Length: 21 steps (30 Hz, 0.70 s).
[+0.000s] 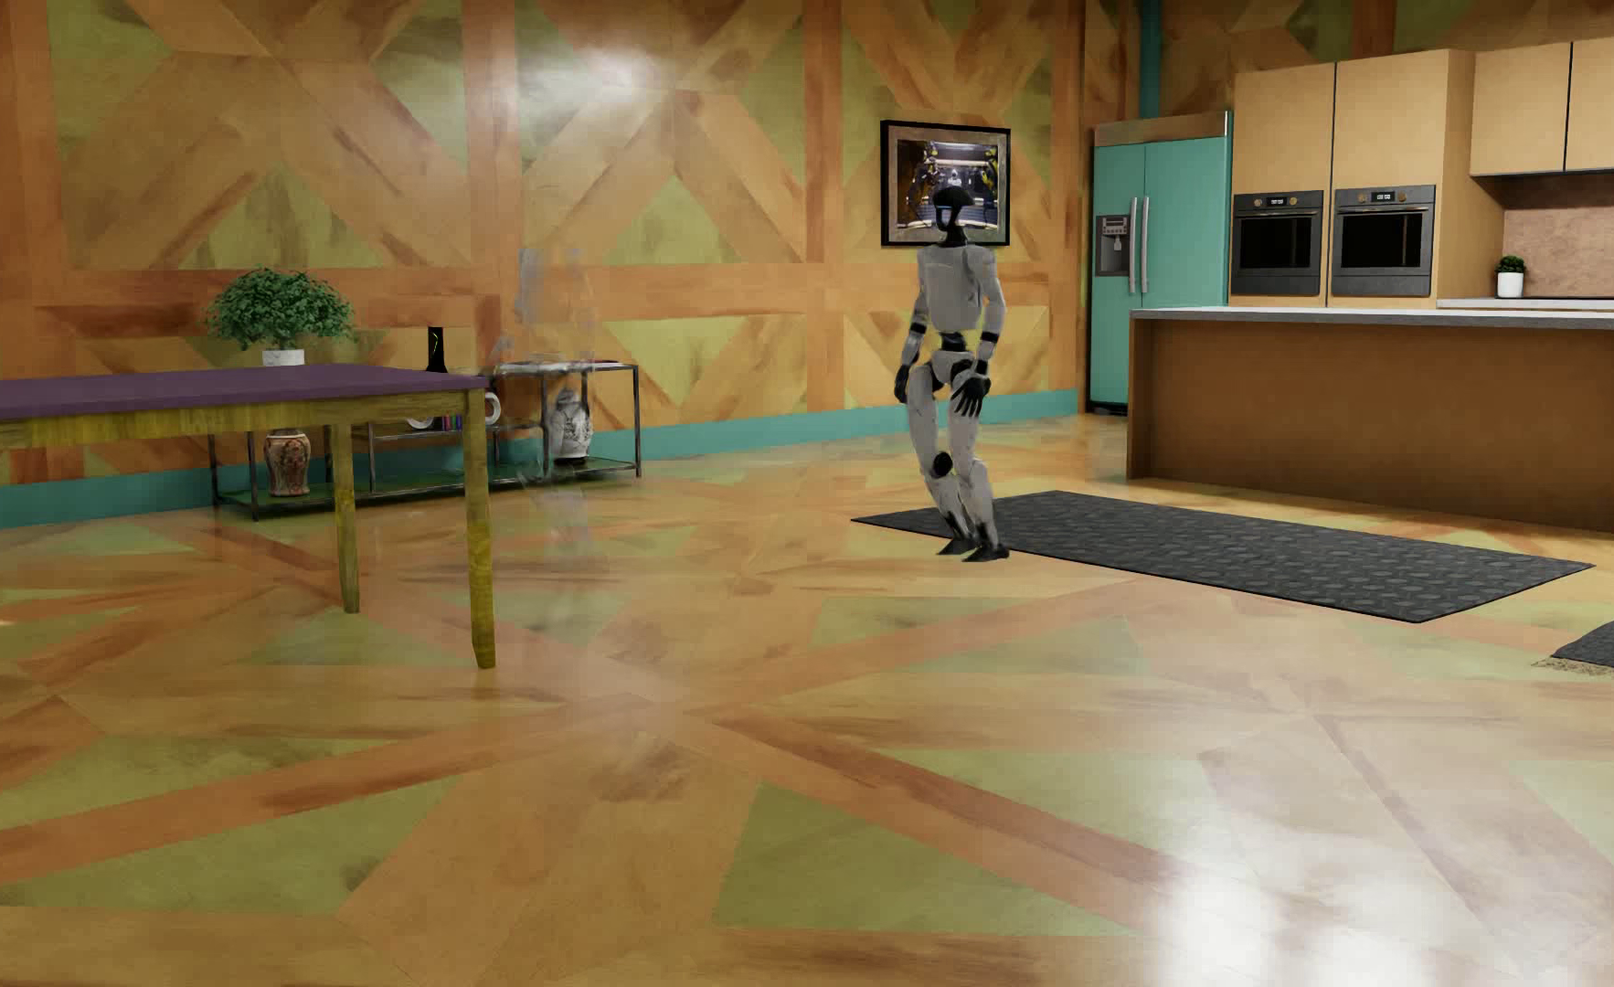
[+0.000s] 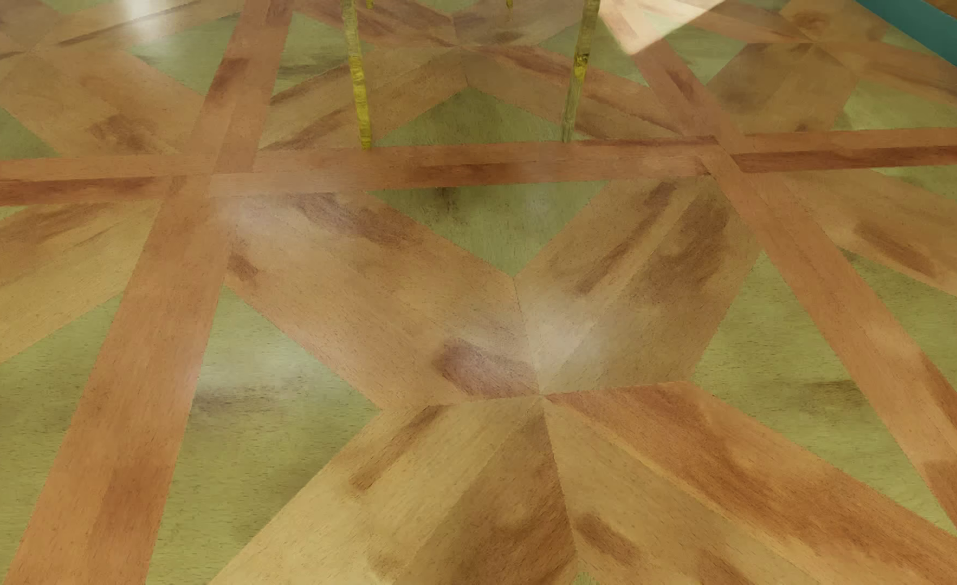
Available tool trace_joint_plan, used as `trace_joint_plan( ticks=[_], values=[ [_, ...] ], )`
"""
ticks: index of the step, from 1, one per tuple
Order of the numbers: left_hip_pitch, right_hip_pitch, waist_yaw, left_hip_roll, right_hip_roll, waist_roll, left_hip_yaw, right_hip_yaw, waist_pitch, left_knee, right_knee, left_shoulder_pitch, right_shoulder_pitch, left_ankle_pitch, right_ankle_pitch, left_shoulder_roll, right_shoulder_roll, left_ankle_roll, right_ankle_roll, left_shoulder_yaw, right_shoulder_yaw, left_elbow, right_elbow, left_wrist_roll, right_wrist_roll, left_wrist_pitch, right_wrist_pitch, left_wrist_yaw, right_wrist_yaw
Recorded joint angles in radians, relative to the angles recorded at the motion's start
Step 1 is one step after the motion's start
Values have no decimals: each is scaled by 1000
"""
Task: Move towards the dark table
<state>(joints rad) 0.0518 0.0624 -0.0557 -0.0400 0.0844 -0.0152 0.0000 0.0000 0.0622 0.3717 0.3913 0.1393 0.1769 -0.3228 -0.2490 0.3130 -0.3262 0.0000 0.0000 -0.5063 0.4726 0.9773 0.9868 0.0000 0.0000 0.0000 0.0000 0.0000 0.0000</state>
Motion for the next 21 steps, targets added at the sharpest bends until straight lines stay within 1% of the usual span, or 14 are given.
trace_joint_plan(
  ticks=[7,10,12,14,15,17,18,19,20,21],
  values=[
    [-9,1,5,-8,-5,-8,0,0,-2,-9,-6,22,9,-25,-25,2,-2,0,0,2,0,-15,0,0,0,0,0,0,0],
    [-7,-1,16,-14,-9,-10,0,0,-6,-11,-1,40,25,-34,-51,5,-4,0,0,0,-13,2,-10,0,0,0,0,0,0],
    [-15,-30,6,-24,-11,-10,0,0,-9,-17,37,48,41,-27,-66,8,-10,0,0,-13,-29,24,-28,0,0,0,0,0,0],
    [-12,-84,-8,-35,-11,-10,0,0,2,-8,133,56,53,-21,-43,10,-16,0,0,-27,-42,43,-37,0,0,0,0,0,0],
    [-4,-125,-17,-38,-13,-9,0,0,15,-1,215,58,57,-21,0,11,-19,0,0,-33,-48,48,-36,0,0,0,0,0,0],
    [17,-263,-41,-41,-23,-7,0,0,42,12,475,62,64,-31,139,12,-23,0,0,-37,-58,44,-26,0,0,0,0,0,0],
    [27,-348,-55,-45,-28,-10,0,0,54,16,623,62,70,-41,171,15,-22,0,0,-32,-63,37,-21,0,0,0,0,0,0],
    [39,-422,-73,-47,-33,-14,0,0,65,19,736,61,82,-50,155,21,-20,0,0,-26,-68,31,-19,0,0,0,0,0,0],
    [50,-479,-97,-45,-39,-16,0,0,73,20,786,57,99,-56,120,26,-16,0,0,-20,-71,27,-13,0,0,0,0,0,0],
    [60,-518,-120,-38,-45,-14,0,0,79,21,766,50,120,-59,95,28,-12,0,0,-11,-71,26,-2,0,0,0,0,0,0]
  ],
)
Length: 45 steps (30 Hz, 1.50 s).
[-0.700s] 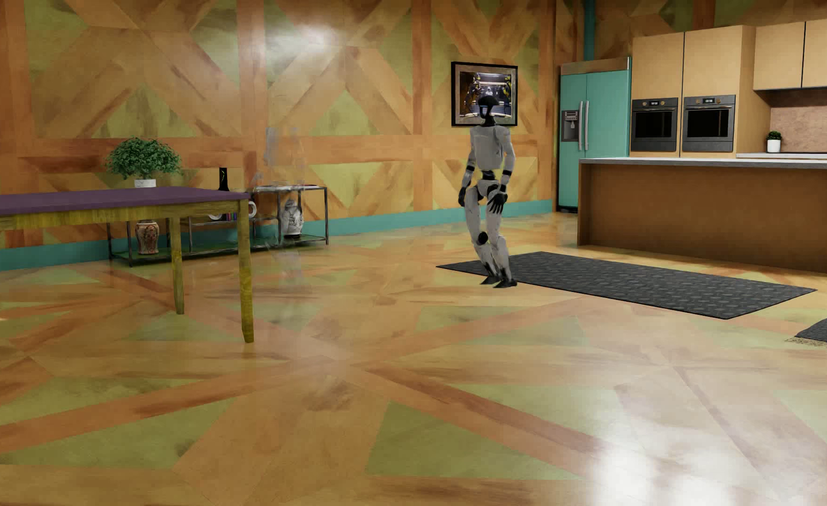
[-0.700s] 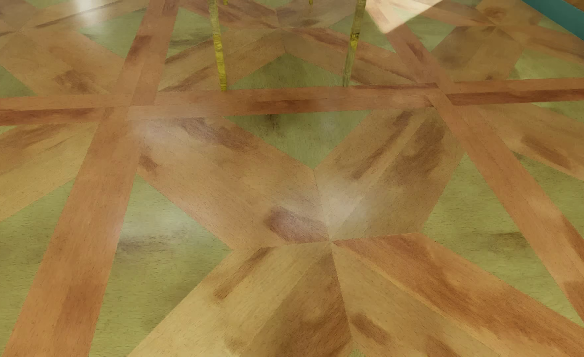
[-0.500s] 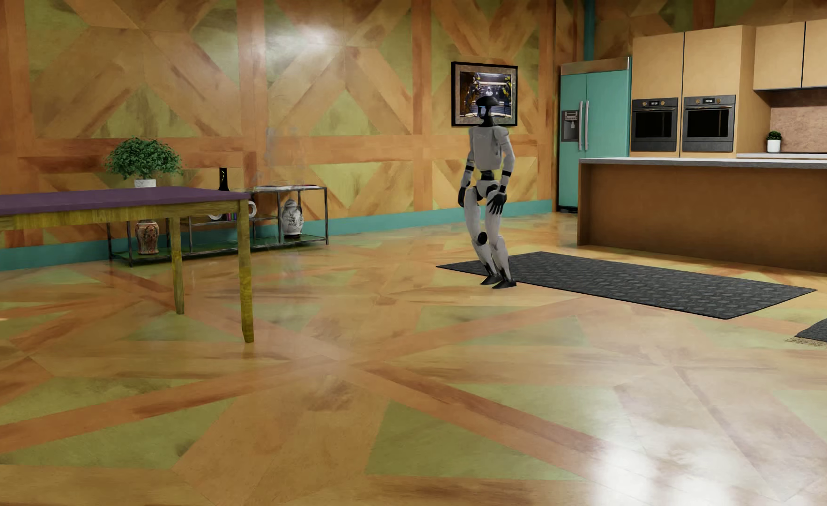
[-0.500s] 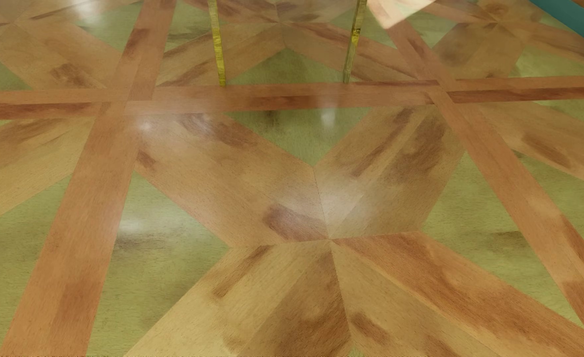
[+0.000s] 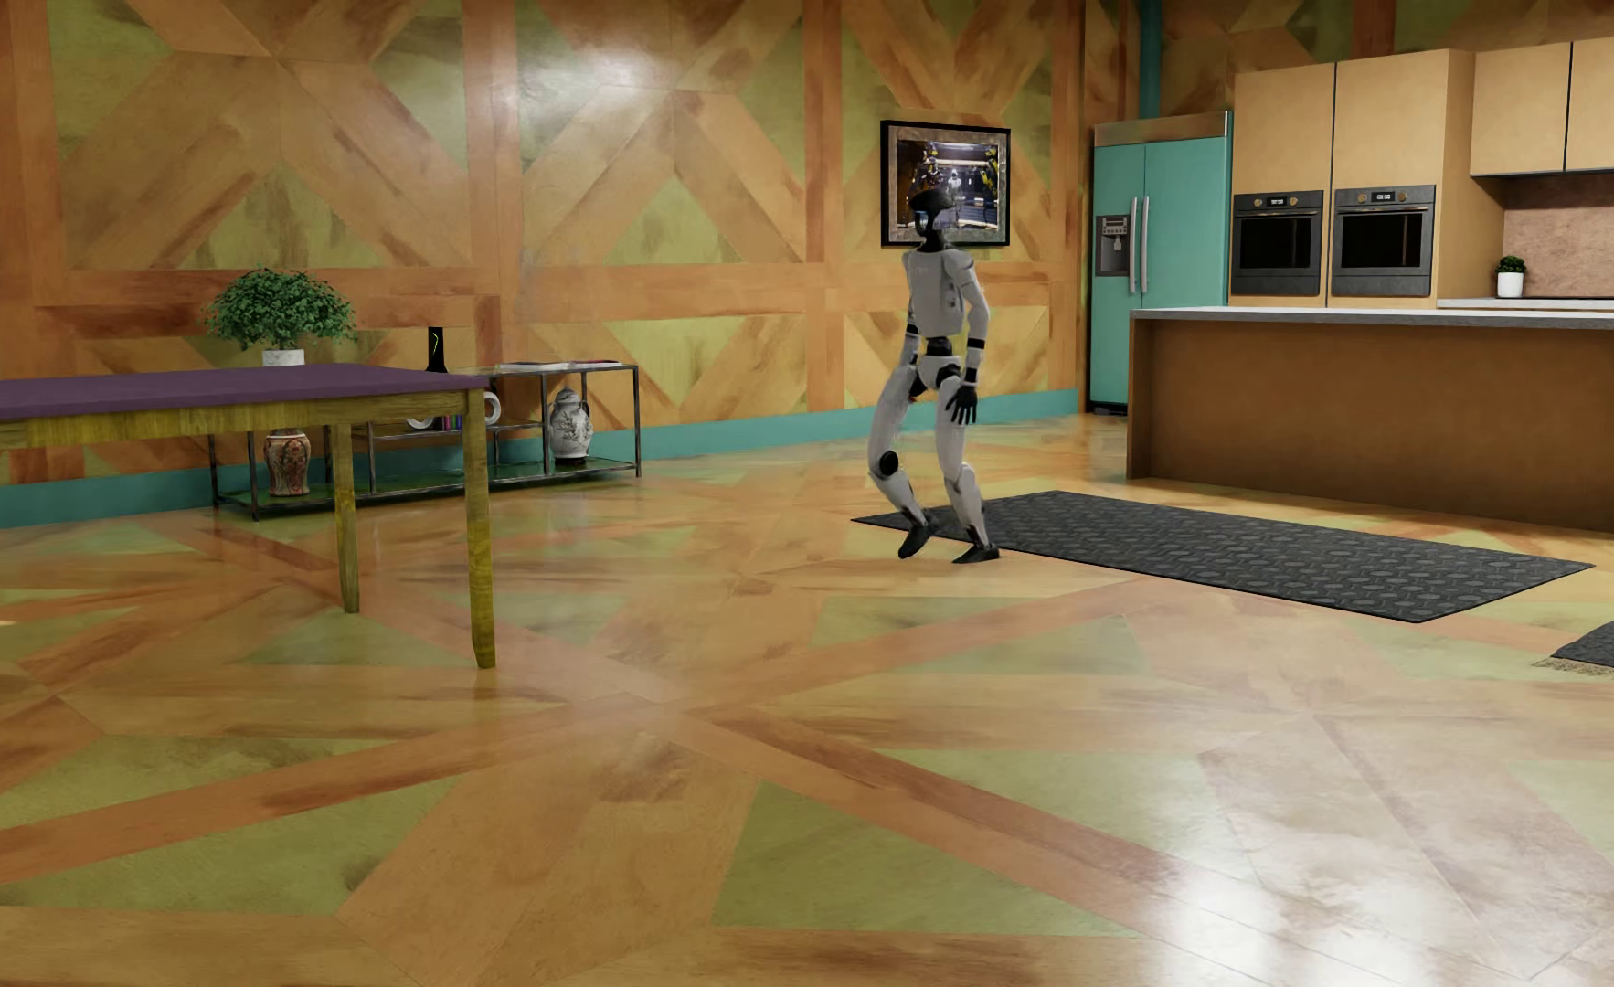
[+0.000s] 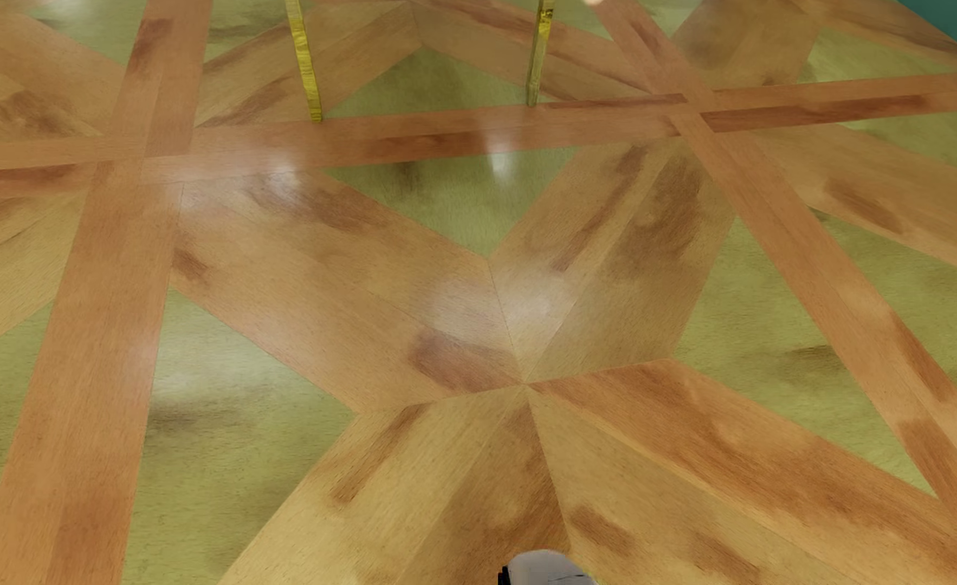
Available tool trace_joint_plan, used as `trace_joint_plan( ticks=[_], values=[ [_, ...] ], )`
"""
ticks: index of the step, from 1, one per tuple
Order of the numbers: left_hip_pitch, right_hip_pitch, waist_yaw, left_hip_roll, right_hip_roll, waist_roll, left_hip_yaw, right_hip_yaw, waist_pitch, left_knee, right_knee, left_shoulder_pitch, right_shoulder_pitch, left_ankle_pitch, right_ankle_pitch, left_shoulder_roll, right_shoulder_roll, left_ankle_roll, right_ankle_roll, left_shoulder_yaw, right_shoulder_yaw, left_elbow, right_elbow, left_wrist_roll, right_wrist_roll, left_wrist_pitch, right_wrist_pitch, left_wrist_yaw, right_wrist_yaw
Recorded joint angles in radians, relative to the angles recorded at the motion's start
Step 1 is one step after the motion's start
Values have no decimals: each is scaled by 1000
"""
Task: Move towards the dark table
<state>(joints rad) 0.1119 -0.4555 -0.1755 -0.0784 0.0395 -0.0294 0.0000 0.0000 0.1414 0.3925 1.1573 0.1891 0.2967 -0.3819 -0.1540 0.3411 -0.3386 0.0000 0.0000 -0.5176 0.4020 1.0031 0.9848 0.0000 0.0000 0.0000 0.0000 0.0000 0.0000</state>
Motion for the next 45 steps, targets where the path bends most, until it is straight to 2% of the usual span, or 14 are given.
trace_joint_plan(
  ticks=[7,10,13,16,20,24,27,29,32,34,35,38,40,45],
  values=[
    [84,-3,-22,23,-14,6,0,0,1,0,-720,-37,97,0,-19,16,30,0,0,69,156,-105,154,0,0,0,0,0,0],
    [128,-19,1,68,-14,51,0,0,-1,12,-654,-14,86,55,156,-11,34,0,0,127,166,-147,172,0,0,0,0,0,0],
    [129,12,55,94,45,111,0,0,-17,118,-567,58,17,286,131,-36,16,0,0,102,137,-105,147,0,0,0,0,0,0],
    [-86,163,78,90,91,144,0,0,-13,537,-591,104,-87,535,15,-37,-22,0,0,-28,58,-42,56,0,0,0,0,0,0],
    [-463,355,176,30,146,147,0,0,4,1010,-650,135,-209,301,-83,-57,-85,0,0,-102,-143,47,-118,0,0,0,0,0,0],
    [-610,562,269,29,146,96,0,0,8,462,-716,153,-296,430,-180,-57,-94,0,0,-80,-221,84,-226,0,0,0,0,0,0],
    [-521,693,330,71,141,82,0,0,-1,-27,-729,138,-316,246,-258,-53,-81,0,0,-57,-222,72,-263,0,0,0,0,0,0],
    [-481,734,366,90,114,69,0,0,-10,-38,-695,113,-301,206,-233,-54,-65,0,0,-37,-195,73,-257,0,0,0,0,0,0],
    [-480,741,281,-15,55,-8,0,0,-34,50,-587,43,-221,458,25,-37,-10,0,0,-69,-158,105,-143,0,0,0,0,0,0],
    [-391,666,210,-43,26,-29,0,0,-42,67,-371,-14,-148,395,302,-15,6,0,0,-101,-87,95,-17,0,0,0,0,0,0],
    [-336,596,181,-51,8,-38,0,0,-42,55,-239,-40,-117,347,341,1,9,0,0,-83,-47,59,47,0,0,0,0,0,0],
    [-187,344,115,-66,-24,-55,0,0,-40,21,70,-104,-9,223,75,51,14,0,0,67,16,-106,159,0,0,0,0,0,0],
    [-96,204,65,-54,-11,-45,0,0,-41,5,64,-139,64,152,-45,64,17,0,0,187,32,-196,197,0,0,0,0,0,0],
    [83,85,-39,-15,0,-23,0,0,-35,-22,-554,-190,160,32,-25,45,35,0,0,322,94,-343,212,0,0,0,0,0,0]
  ],
)
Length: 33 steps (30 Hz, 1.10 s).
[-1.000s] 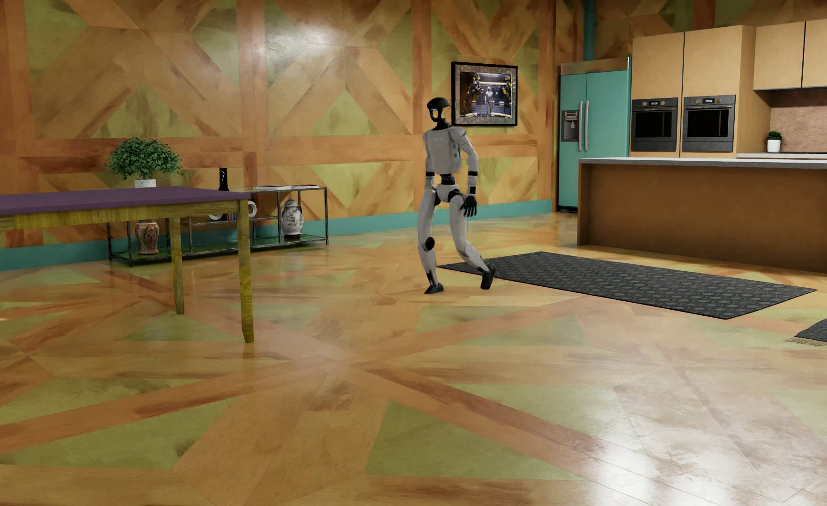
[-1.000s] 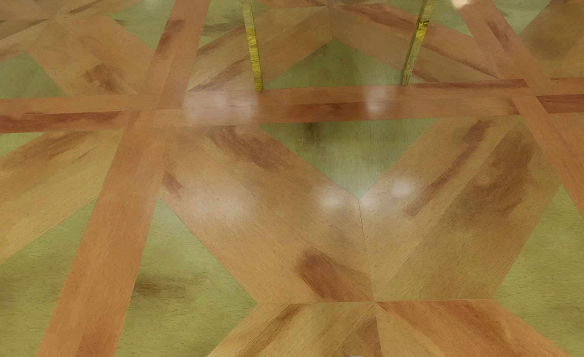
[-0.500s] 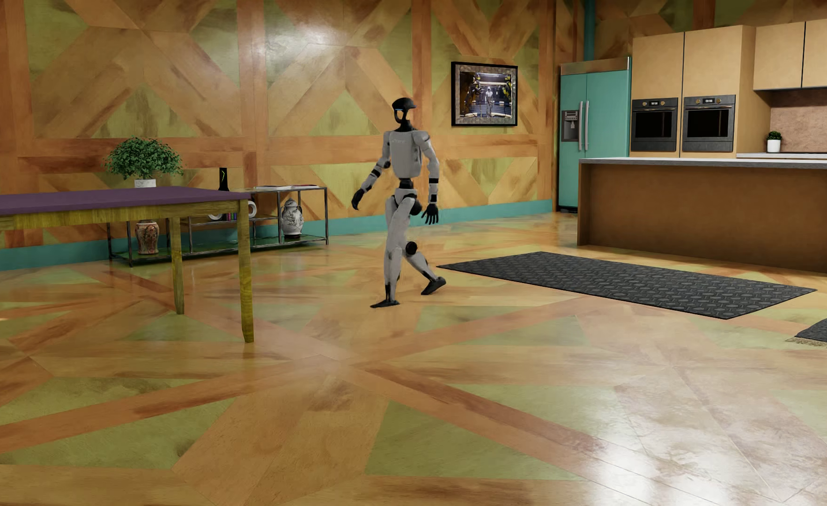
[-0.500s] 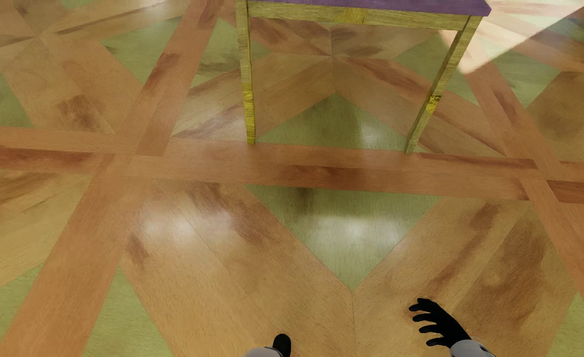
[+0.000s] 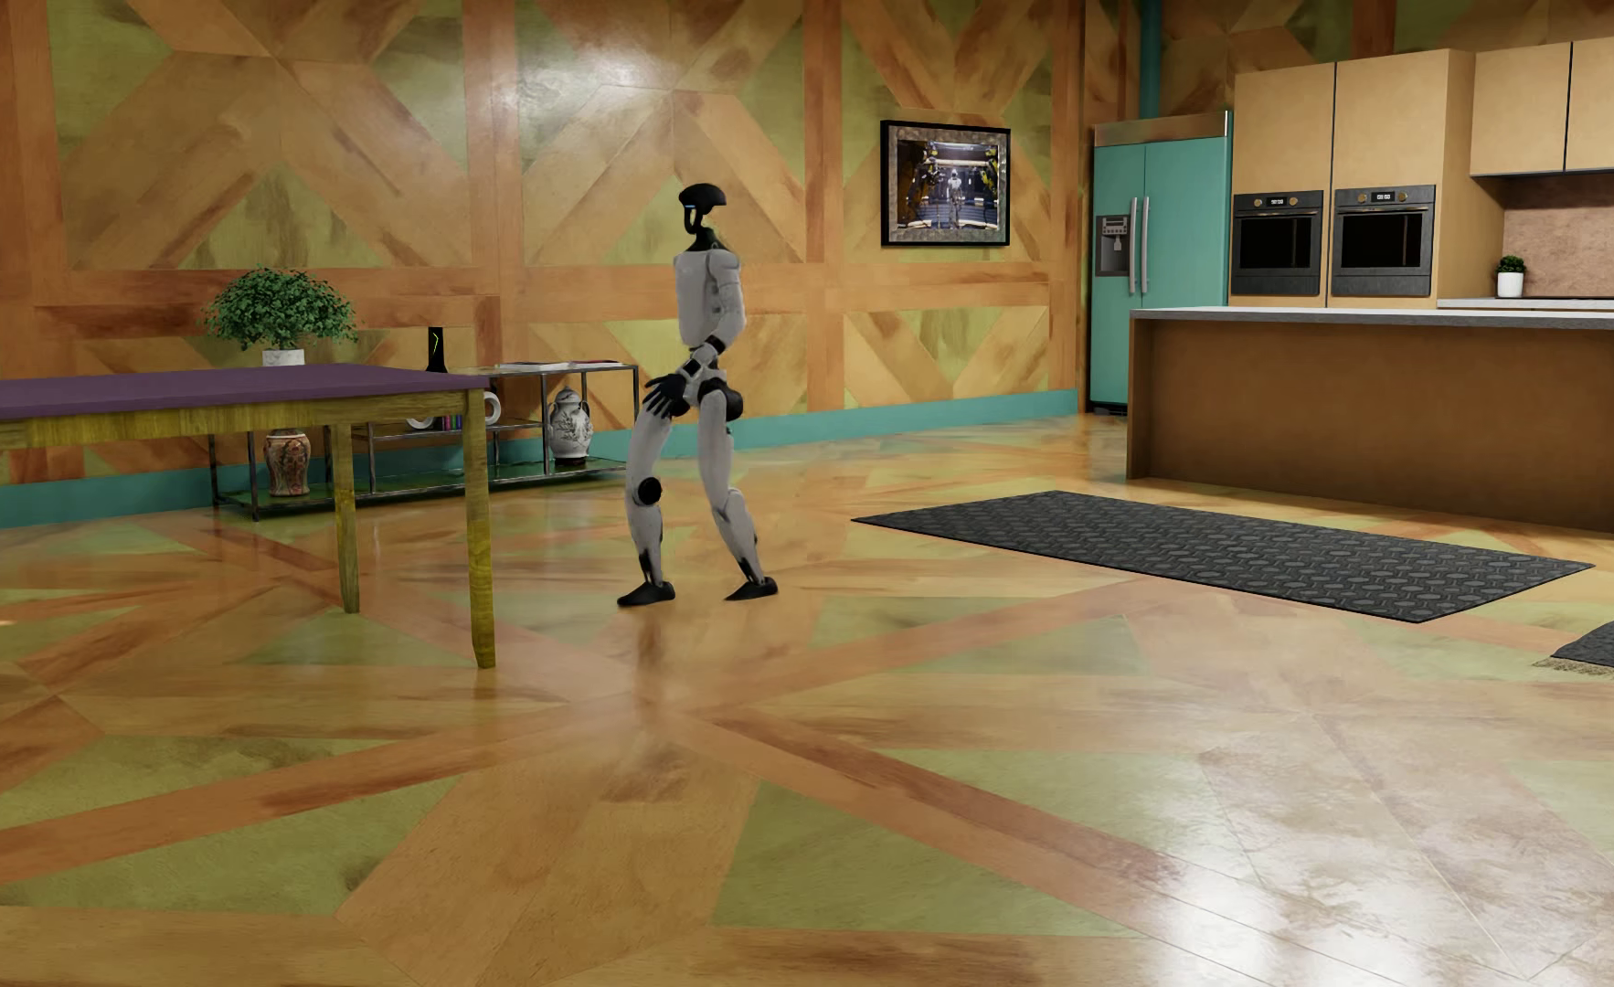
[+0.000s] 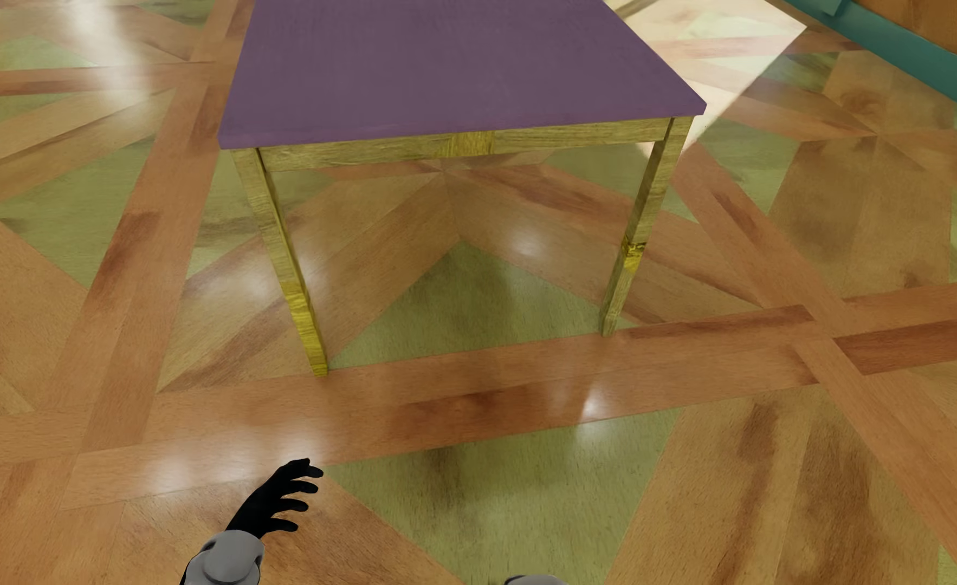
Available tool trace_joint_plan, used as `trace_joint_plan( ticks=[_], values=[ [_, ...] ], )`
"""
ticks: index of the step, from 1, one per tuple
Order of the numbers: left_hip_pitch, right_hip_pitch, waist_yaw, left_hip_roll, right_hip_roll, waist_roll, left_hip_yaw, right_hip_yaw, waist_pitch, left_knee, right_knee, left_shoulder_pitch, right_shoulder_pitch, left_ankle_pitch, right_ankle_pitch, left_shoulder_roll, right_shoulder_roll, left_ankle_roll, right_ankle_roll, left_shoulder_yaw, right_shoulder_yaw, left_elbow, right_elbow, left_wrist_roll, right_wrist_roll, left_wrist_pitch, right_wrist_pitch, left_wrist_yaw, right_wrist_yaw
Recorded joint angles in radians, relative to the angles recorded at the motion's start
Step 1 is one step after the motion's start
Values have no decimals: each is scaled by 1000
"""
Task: Move towards the dark table
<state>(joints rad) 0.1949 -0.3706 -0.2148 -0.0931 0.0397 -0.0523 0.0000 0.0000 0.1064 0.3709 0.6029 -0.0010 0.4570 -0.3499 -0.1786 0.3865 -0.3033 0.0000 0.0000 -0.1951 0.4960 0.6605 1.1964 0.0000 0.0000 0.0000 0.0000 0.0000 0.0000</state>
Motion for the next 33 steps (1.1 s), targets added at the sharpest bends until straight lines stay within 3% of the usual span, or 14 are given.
trace_joint_plan(
  ticks=[2,4,6,7,10,12,14,16,19,23,26,29,31,33],
  values=[
    [45,22,-20,11,-27,-9,0,0,-4,11,-196,2,-11,-16,-18,-11,16,0,0,-47,34,-20,4,0,0,0,0,0,0],
    [85,32,-23,32,-39,-3,0,0,-8,38,-186,38,-38,2,34,-35,24,0,0,-120,32,-3,-10,0,0,0,0,0,0],
    [111,42,4,69,-15,38,0,0,-25,91,-108,117,-70,88,201,-68,17,0,0,-182,-47,65,-47,0,0,0,0,0,0],
    [104,60,30,88,9,64,0,0,-33,152,-77,169,-84,174,224,-83,7,0,0,-211,-93,122,-80,0,0,0,0,0,0],
    [-73,201,100,137,71,122,0,0,-31,533,-59,291,-131,458,117,-94,-47,0,0,-330,-198,356,-218,0,0,0,0,0,0],
    [-258,302,146,144,108,144,0,0,-15,842,-80,348,-193,417,45,-78,-89,0,0,-364,-265,470,-260,0,0,0,0,0,0],
    [-414,383,217,125,125,147,0,0,-6,960,-95,403,-270,363,0,-56,-122,0,0,-347,-323,530,-250,0,0,0,0,0,0],
    [-515,459,285,109,134,154,0,0,1,819,-109,452,-329,372,-35,-38,-152,0,0,-333,-368,538,-257,0,0,0,0,0,0],
    [-552,572,364,101,150,174,0,0,-4,346,-145,506,-366,413,-108,-41,-192,0,0,-301,-394,482,-330,0,0,0,0,0,0],
    [-545,645,419,144,165,207,0,0,-49,-33,-151,545,-376,168,-214,-114,-201,0,0,-268,-407,400,-392,0,0,0,0,0,0],
    [-540,686,408,152,144,181,0,0,-53,-29,-126,474,-346,183,-212,-139,-135,0,0,-351,-395,434,-339,0,0,0,0,0,0],
    [-567,666,338,62,85,98,0,0,-74,36,-51,356,-252,438,12,-122,-66,0,0,-376,-298,478,-213,0,0,0,0,0,0],
    [-527,591,264,25,44,55,0,0,-82,59,133,275,-166,411,245,-86,-37,0,0,-335,-203,450,-114,0,0,0,0,0,0],
    [-461,462,203,14,6,29,0,0,-82,49,359,202,-89,334,270,-41,-21,0,0,-239,-124,362,-54,0,0,0,0,0,0]
  ],
)
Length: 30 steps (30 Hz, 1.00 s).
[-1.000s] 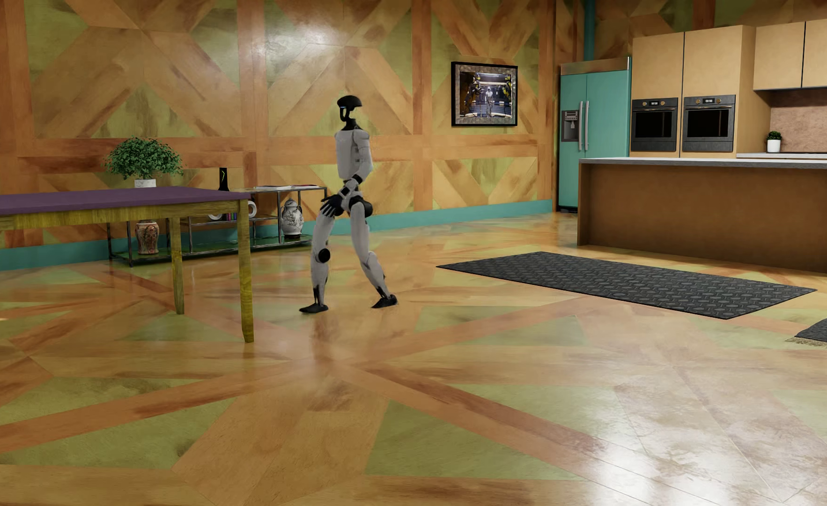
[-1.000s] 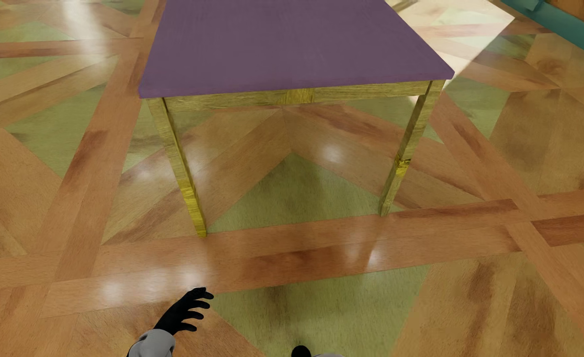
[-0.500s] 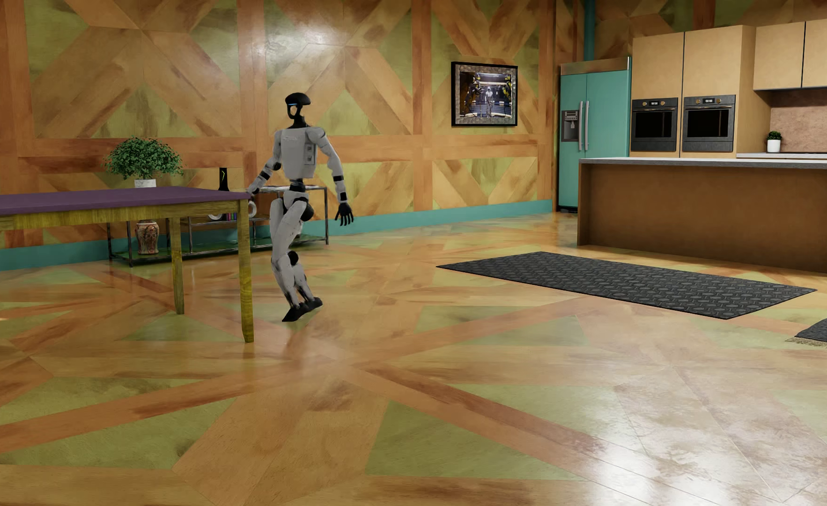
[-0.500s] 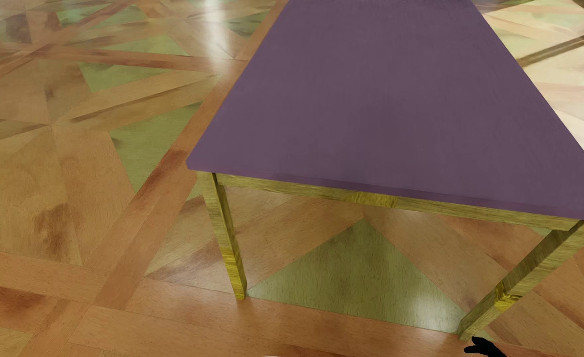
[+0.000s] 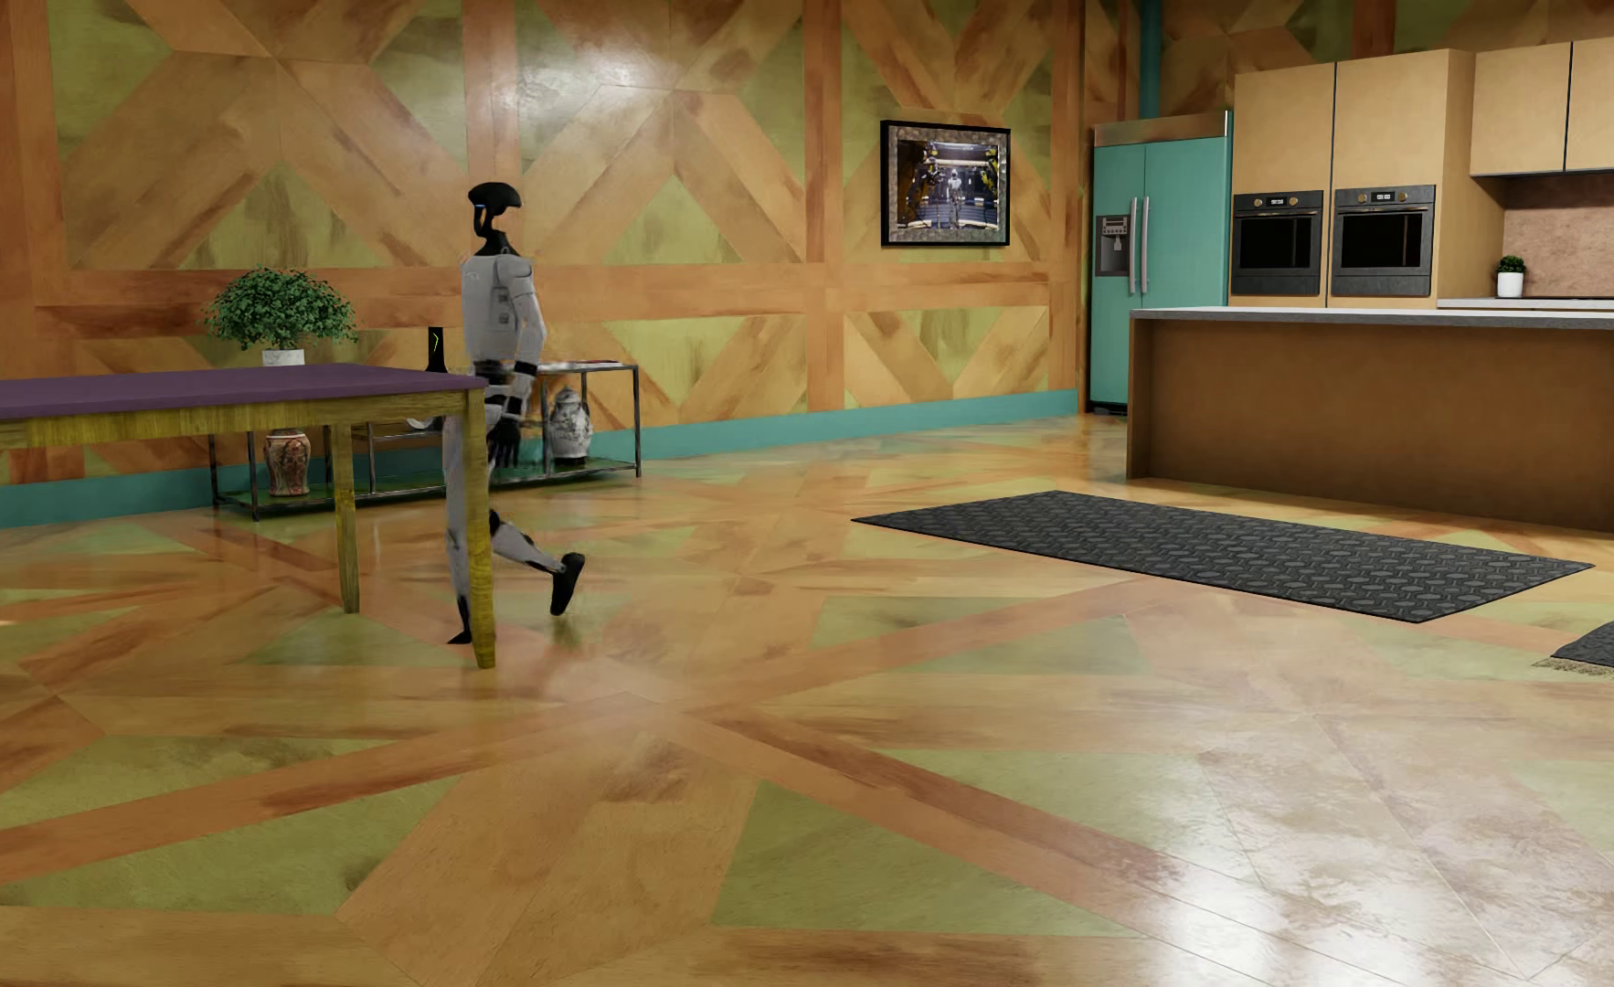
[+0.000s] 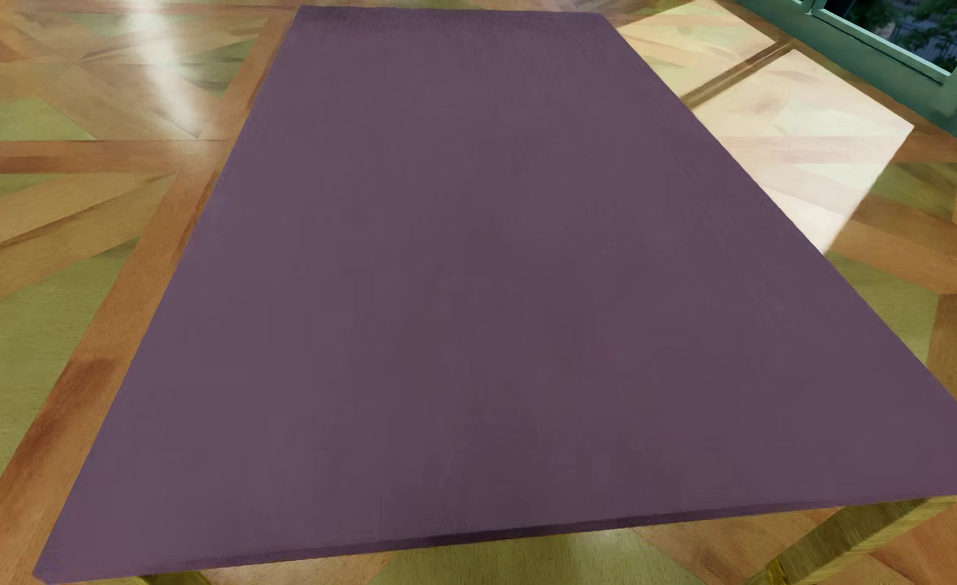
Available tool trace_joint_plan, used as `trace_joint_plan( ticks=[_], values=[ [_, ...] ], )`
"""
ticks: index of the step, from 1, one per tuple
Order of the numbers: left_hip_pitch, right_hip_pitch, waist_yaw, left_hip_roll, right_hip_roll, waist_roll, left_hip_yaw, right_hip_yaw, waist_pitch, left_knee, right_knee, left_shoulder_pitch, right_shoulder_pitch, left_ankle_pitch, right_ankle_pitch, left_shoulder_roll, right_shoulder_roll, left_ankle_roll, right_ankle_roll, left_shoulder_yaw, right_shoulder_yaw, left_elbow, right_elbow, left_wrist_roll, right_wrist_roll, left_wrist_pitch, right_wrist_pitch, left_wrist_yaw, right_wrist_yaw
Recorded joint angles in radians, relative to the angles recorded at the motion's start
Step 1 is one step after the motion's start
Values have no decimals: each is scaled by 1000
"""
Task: Move towards the dark table
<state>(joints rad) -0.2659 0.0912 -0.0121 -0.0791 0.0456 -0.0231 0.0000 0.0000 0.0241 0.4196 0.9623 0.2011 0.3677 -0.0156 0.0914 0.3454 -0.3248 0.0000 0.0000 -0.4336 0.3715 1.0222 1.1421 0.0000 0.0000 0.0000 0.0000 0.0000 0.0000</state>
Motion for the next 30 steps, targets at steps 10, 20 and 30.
trace_joint_plan(
  ticks=[10,20,30],
  values=[
    [221,-235,-145,1,30,10,0,0,37,-19,-351,-225,45,-176,-264,70,20,0,0,323,-8,-316,-44,0,0,0,0,0,0],
    [304,-64,-34,13,26,26,0,0,17,-46,-561,-82,-269,-242,-185,-49,-22,0,0,-53,-54,68,-203,0,0,0,0,0,0],
    [363,3,11,32,47,26,0,0,-6,-55,-572,81,-230,-265,-236,-48,-22,0,0,54,-40,159,-176,0,0,0,0,0,0]
  ],
)
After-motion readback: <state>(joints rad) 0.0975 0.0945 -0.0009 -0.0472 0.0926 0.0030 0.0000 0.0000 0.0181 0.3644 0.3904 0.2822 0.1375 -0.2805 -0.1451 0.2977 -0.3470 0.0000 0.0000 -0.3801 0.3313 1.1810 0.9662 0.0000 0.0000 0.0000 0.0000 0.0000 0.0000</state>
